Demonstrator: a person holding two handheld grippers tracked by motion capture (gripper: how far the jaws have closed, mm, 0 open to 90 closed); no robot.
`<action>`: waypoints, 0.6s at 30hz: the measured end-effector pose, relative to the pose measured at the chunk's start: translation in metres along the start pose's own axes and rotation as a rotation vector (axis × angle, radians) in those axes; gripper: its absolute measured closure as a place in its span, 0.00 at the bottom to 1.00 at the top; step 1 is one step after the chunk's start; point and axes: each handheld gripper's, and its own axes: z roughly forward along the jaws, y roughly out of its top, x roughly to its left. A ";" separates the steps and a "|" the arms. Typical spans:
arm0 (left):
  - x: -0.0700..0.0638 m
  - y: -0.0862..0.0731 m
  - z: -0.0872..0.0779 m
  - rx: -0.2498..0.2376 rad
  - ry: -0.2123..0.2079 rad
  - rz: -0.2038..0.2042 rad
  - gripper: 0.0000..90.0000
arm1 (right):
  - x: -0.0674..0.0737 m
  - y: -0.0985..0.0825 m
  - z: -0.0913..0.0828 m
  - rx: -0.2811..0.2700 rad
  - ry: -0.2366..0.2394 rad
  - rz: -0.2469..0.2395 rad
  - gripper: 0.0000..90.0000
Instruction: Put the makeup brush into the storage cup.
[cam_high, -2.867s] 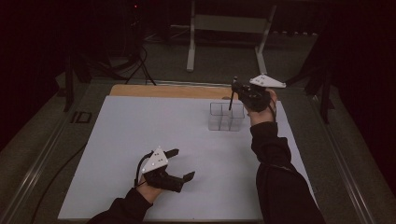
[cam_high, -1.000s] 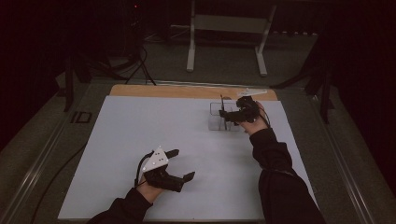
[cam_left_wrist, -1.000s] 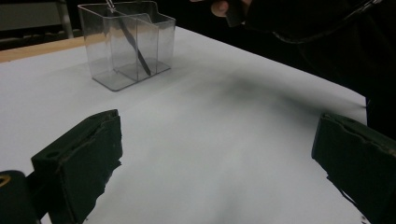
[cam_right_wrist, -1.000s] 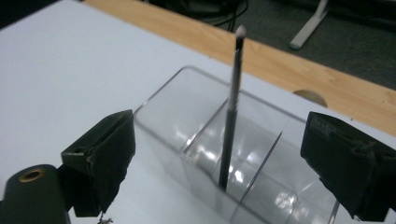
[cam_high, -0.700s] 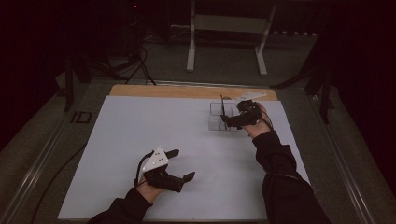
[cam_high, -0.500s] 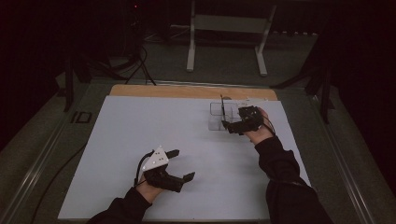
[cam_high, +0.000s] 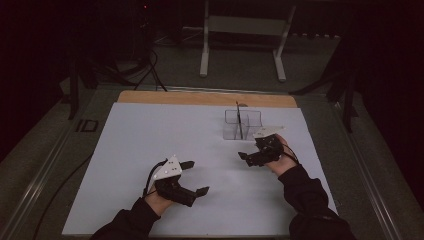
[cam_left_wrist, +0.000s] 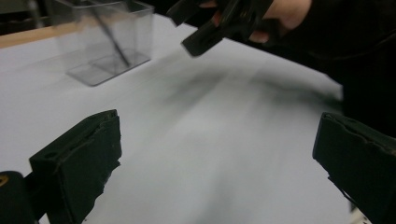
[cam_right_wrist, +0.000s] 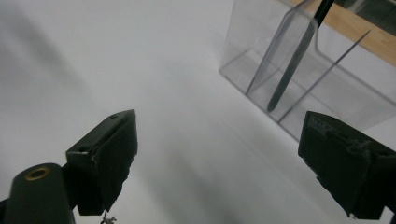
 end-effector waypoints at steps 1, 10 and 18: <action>0.000 0.000 0.000 0.007 -0.001 0.008 0.03 | 0.004 -0.005 -0.001 0.006 0.015 -0.009 0.15; 0.005 0.004 -0.011 0.037 -0.010 0.033 0.03 | 0.015 -0.031 -0.007 0.053 0.071 0.023 0.16; 0.010 -0.002 -0.027 0.029 0.006 0.042 0.03 | 0.024 -0.060 -0.017 0.065 0.061 0.024 0.15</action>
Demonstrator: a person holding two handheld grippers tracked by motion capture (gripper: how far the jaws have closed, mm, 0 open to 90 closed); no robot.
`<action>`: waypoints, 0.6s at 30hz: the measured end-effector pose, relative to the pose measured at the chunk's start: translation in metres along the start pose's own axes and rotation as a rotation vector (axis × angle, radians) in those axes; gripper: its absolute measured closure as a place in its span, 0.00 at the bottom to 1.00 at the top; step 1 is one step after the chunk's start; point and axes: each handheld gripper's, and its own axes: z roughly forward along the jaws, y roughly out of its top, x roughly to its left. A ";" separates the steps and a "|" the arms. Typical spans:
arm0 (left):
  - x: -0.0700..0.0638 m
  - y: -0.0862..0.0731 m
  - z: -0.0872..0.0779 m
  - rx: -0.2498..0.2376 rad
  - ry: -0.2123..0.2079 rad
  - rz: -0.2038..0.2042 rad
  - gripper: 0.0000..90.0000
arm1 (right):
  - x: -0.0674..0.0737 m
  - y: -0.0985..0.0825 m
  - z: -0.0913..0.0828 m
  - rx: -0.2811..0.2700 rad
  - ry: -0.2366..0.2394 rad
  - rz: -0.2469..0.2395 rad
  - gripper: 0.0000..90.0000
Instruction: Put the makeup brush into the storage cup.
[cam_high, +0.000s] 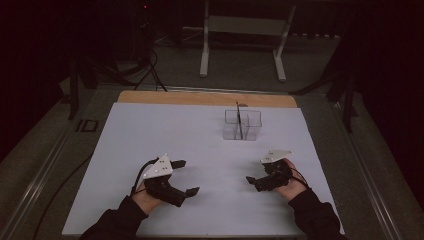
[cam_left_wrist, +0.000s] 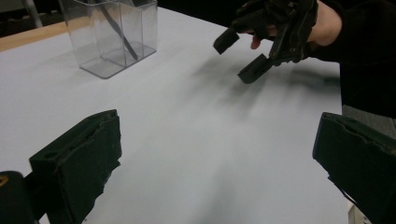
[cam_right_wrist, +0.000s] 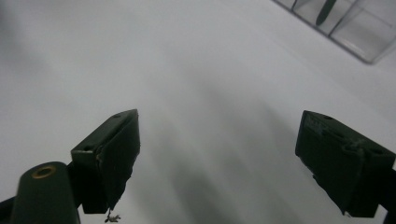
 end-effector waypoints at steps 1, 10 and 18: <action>0.001 -0.002 -0.002 -0.002 0.003 0.000 0.03 | 0.001 -0.004 -0.002 -0.007 0.002 0.007 0.15; 0.012 -0.014 -0.022 -0.047 -0.045 0.017 0.03 | 0.004 -0.029 -0.011 -0.106 0.052 0.024 0.15; 0.021 -0.022 -0.041 -0.032 -0.052 0.020 0.03 | 0.008 -0.046 -0.017 -0.169 0.085 0.012 0.15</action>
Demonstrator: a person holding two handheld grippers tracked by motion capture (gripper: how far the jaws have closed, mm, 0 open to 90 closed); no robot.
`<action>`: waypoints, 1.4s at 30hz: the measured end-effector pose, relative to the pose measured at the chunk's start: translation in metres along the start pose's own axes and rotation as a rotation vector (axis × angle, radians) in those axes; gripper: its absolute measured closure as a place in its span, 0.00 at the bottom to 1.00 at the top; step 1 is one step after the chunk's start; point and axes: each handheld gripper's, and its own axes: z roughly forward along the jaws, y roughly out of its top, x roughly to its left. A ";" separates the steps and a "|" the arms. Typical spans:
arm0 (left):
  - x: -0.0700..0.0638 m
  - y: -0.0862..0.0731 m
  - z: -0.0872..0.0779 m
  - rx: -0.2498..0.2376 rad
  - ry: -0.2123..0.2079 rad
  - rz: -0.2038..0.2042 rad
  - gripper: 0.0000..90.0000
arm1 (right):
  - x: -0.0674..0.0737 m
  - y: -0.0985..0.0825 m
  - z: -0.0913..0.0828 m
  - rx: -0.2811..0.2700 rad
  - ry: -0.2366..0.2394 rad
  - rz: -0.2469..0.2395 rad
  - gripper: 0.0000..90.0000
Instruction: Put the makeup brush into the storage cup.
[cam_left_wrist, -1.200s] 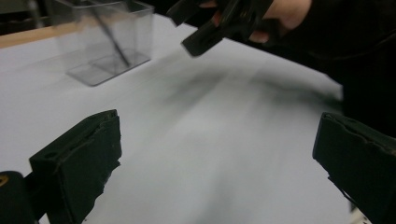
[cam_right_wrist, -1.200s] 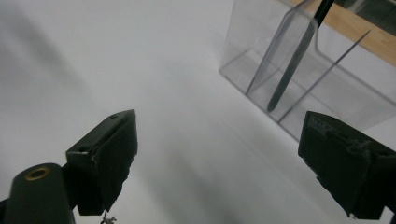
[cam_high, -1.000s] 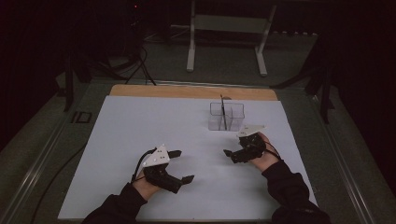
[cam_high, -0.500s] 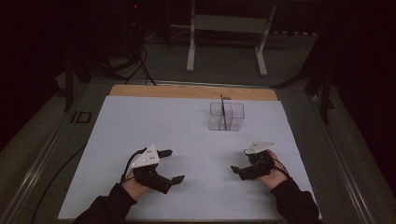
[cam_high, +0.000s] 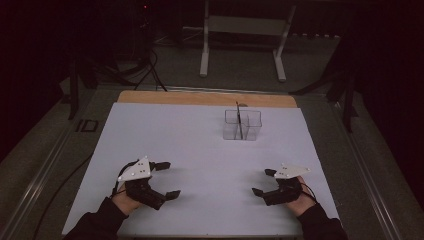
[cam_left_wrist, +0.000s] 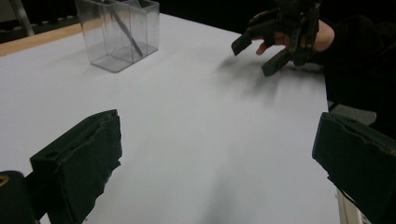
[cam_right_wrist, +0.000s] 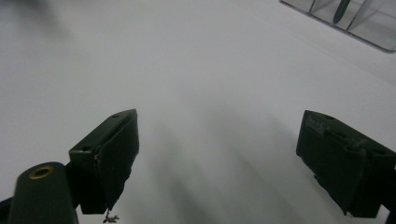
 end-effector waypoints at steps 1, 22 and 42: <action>0.003 -0.004 -0.007 0.001 -0.013 -0.001 0.03 | 0.000 -0.003 -0.003 -0.015 0.000 -0.001 0.15; 0.020 -0.047 -0.047 0.023 0.093 -0.071 0.03 | -0.001 -0.023 -0.015 -0.033 -0.008 0.037 0.15; 0.021 -0.058 -0.054 -0.011 0.080 -0.098 0.03 | -0.005 -0.032 -0.021 -0.065 -0.010 0.076 0.15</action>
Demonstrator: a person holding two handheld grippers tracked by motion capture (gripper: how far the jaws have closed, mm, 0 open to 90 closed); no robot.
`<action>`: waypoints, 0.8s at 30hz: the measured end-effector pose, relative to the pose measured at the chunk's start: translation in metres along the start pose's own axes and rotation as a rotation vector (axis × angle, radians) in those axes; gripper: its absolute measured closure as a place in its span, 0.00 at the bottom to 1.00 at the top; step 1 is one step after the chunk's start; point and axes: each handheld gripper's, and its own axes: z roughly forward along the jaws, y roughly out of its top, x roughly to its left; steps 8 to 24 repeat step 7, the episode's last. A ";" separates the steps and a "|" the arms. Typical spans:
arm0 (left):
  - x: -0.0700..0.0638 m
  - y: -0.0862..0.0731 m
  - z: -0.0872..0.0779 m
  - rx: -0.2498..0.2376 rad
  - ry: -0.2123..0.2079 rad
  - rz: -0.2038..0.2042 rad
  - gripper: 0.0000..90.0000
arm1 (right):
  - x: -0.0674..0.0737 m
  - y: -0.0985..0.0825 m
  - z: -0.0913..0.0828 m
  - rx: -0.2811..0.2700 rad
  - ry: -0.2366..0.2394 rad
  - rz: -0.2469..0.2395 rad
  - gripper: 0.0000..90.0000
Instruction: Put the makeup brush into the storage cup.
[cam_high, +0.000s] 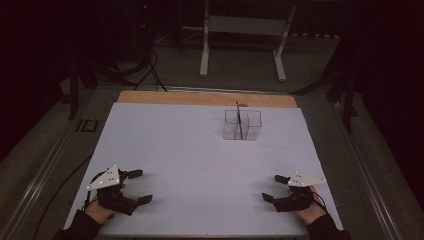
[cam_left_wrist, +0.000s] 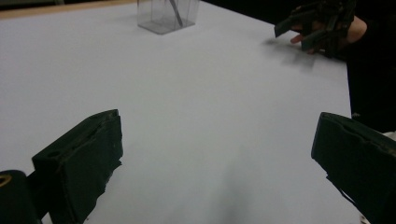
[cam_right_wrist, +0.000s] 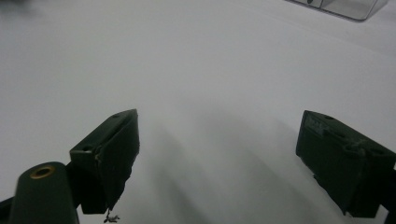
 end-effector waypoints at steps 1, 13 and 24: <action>0.000 0.000 0.001 0.008 -0.002 0.000 0.03 | 0.000 0.000 0.000 0.000 0.000 0.000 0.15; -0.002 0.000 0.002 0.017 -0.008 0.009 0.03 | 0.000 0.001 0.000 0.000 -0.001 0.004 0.15; -0.002 0.000 0.002 0.017 -0.008 0.009 0.03 | 0.000 0.001 0.000 0.000 -0.001 0.004 0.15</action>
